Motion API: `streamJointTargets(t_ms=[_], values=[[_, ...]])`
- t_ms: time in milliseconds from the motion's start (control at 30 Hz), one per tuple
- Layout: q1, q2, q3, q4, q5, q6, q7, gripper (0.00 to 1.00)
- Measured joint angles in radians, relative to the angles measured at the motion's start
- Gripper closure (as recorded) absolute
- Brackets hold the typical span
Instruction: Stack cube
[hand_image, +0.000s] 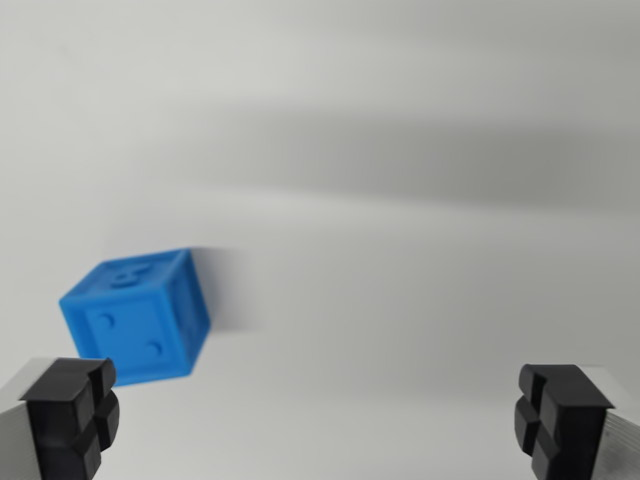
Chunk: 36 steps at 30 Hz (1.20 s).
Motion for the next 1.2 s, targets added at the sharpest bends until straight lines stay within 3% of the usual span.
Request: streamJointTargets(t_ms=[700,1033,1200], values=[[0.072,0.044,0.037,-0.136,-0.007,0.196,0.064,0.0],[0.122,0.091,0.047,-0.185,-0.028,0.3,0.114,0.0],[0.152,0.121,0.047,-0.204,-0.045,0.352,0.144,0.0]])
